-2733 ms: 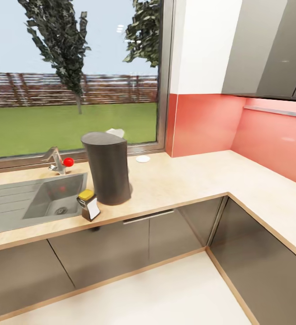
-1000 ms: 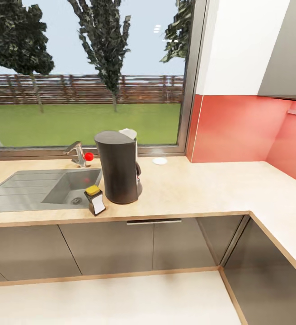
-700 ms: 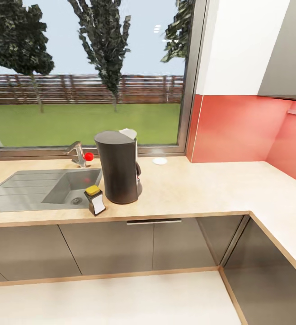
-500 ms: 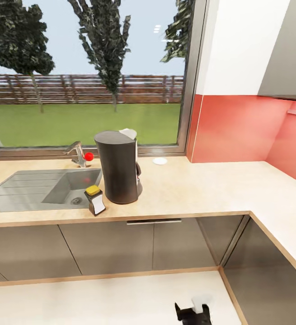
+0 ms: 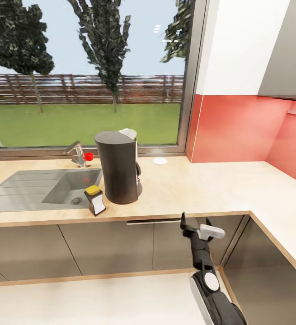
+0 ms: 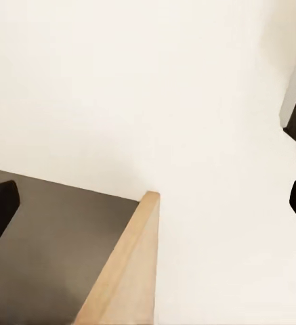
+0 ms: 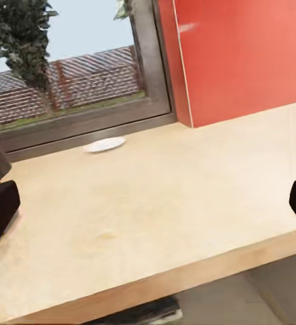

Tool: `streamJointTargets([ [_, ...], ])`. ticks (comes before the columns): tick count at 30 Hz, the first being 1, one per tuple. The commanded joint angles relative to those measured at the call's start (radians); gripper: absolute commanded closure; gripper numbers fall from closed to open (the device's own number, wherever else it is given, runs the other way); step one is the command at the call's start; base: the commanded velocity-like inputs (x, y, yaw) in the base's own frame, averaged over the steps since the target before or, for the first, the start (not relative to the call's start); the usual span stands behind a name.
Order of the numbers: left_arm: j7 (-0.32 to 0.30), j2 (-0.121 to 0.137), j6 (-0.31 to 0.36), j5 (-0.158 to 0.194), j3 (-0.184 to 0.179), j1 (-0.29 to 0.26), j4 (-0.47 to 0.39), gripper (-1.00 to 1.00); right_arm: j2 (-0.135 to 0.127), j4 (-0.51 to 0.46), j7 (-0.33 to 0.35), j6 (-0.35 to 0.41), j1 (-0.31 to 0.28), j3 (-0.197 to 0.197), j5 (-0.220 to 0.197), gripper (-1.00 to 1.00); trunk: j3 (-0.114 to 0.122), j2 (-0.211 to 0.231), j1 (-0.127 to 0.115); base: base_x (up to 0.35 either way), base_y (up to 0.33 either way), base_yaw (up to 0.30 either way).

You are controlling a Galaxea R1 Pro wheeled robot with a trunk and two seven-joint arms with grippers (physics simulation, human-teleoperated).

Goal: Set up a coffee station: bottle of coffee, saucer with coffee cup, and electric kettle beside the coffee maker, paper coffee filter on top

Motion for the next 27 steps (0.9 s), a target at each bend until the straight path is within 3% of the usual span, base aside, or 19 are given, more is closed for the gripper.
streamJointTargets([
  [1, 0.003, 0.006, -0.006, 0.006, 0.006, 0.007, 0.005, -1.00, 0.000, -0.009, -0.003, -0.004, -0.017, 0.003, -0.010, -1.00, -0.002, -0.002, 0.001, 0.000, 0.000, 0.000],
  [4, 0.007, 0.014, -0.014, 0.007, 0.006, 0.020, 0.011, -1.00, 0.002, -0.021, -0.002, 0.043, -0.061, 0.003, -0.010, -1.00, -0.002, -0.002, 0.001, 0.000, 0.000, 0.000],
  [7, 0.007, 0.015, -0.026, 0.006, 0.006, 0.025, 0.012, -1.00, 0.003, -0.029, -0.002, 0.198, -0.128, 0.003, -0.010, -1.00, -0.002, -0.002, 0.001, 0.000, 0.000, 0.000],
  [8, 0.005, 0.015, -0.040, 0.007, 0.007, 0.026, 0.011, -1.00, 0.003, -0.029, -0.002, 0.276, -0.175, 0.003, -0.010, -1.00, -0.002, -0.002, 0.001, 0.000, 0.000, 0.000],
  [10, 0.001, 0.015, -0.067, 0.010, 0.008, 0.026, 0.009, -1.00, 0.004, -0.020, -0.002, 0.364, -0.254, 0.003, -0.009, -1.00, -0.002, -0.002, 0.001, 0.000, 0.000, 0.000],
  [12, -0.004, 0.015, -0.095, 0.010, 0.009, 0.027, 0.006, -1.00, 0.006, 0.009, -0.002, 0.444, -0.345, 0.003, -0.009, -1.00, -0.002, -0.002, 0.001, 0.000, 0.000, 0.000],
  [14, -0.031, 0.017, -0.138, 0.016, 0.014, 0.027, 0.002, -1.00, 0.032, 0.102, 0.000, 0.580, -0.489, 0.004, -0.008, -1.00, -0.002, -0.002, 0.001, 0.000, 0.000, 0.000],
  [15, -0.085, 0.017, -0.210, 0.019, 0.019, 0.027, 0.001, -1.00, 0.054, 0.230, 0.001, 0.679, -0.623, 0.005, -0.008, -1.00, -0.002, -0.002, 0.001, 0.000, 0.000, 0.000],
  [19, -0.147, 0.012, -0.253, 0.020, 0.020, 0.027, 0.000, -1.00, 0.063, 0.386, 0.001, 0.719, -0.769, 0.004, -0.008, -1.00, -0.002, -0.002, 0.001, 0.000, 0.000, 0.000],
  [20, -0.161, 0.011, -0.260, 0.020, 0.021, 0.027, 0.000, -1.00, 0.068, 0.456, 0.001, 0.724, -0.830, 0.005, -0.008, -1.00, -0.002, -0.002, 0.001, 0.000, 0.000, 0.000],
  [24, -0.173, 0.008, -0.265, 0.020, 0.024, 0.027, 0.000, -1.00, 0.068, 0.643, -0.001, 0.728, -0.994, 0.004, -0.008, -1.00, -0.002, -0.002, 0.001, 0.000, 0.000, 0.000],
  [27, -0.175, 0.008, -0.266, 0.021, 0.025, 0.027, 0.000, -1.00, 0.068, 0.711, -0.001, 0.729, -1.063, 0.003, -0.008, -1.00, -0.002, -0.002, 0.001, 0.002, 0.000, 0.000],
])
